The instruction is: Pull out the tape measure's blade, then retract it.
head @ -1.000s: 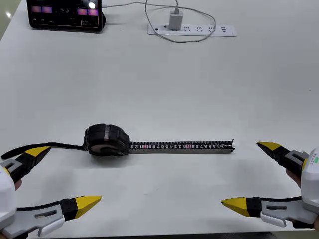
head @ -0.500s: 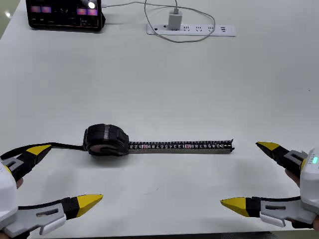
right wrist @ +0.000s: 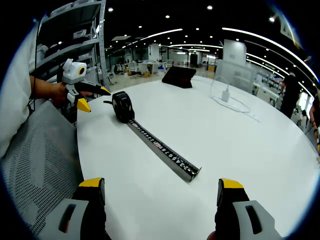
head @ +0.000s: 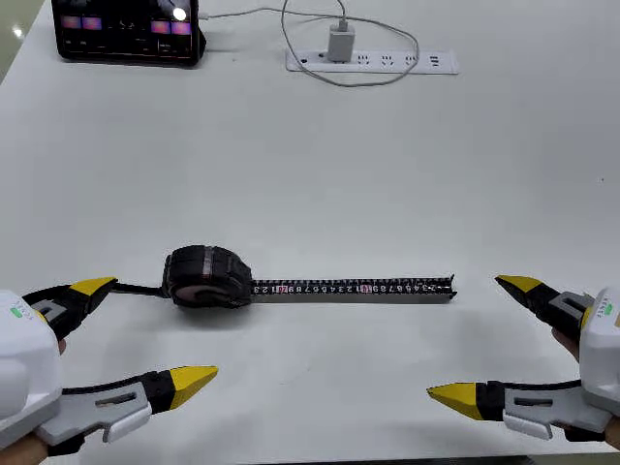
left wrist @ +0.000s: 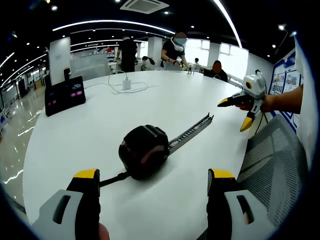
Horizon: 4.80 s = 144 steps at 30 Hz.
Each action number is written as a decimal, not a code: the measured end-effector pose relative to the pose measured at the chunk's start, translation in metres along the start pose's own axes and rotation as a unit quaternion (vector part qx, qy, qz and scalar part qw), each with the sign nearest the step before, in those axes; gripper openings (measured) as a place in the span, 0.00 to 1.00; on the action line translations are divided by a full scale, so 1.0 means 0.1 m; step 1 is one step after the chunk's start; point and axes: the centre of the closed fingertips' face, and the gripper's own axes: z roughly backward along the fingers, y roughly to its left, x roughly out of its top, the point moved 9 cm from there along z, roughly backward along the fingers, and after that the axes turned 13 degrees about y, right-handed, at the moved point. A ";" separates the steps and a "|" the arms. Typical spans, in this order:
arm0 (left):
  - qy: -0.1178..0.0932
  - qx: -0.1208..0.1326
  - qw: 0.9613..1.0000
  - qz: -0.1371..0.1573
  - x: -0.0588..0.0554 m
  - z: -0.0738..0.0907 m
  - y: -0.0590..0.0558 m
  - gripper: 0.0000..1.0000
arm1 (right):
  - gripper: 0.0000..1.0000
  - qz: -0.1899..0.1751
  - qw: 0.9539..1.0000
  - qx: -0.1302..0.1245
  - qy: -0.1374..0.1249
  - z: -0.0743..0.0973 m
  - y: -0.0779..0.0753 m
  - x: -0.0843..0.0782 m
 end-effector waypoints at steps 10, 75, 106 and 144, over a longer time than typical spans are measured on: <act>0.000 0.008 1.000 0.017 0.08 -0.11 0.05 0.85 | 0.92 -0.001 1.000 0.002 0.000 -0.01 -0.03 0.00; -0.039 0.018 0.987 0.158 0.25 -0.48 -0.10 0.78 | 0.84 0.001 1.000 0.009 0.003 -0.04 -0.15 0.02; -0.011 0.100 0.974 0.205 0.30 -0.64 -0.10 0.67 | 0.56 0.085 0.995 0.018 0.048 -0.09 -0.46 0.21; -0.010 0.104 0.966 0.237 0.28 -0.65 -0.05 0.59 | 0.31 0.169 0.976 0.088 0.110 -0.30 -0.64 0.33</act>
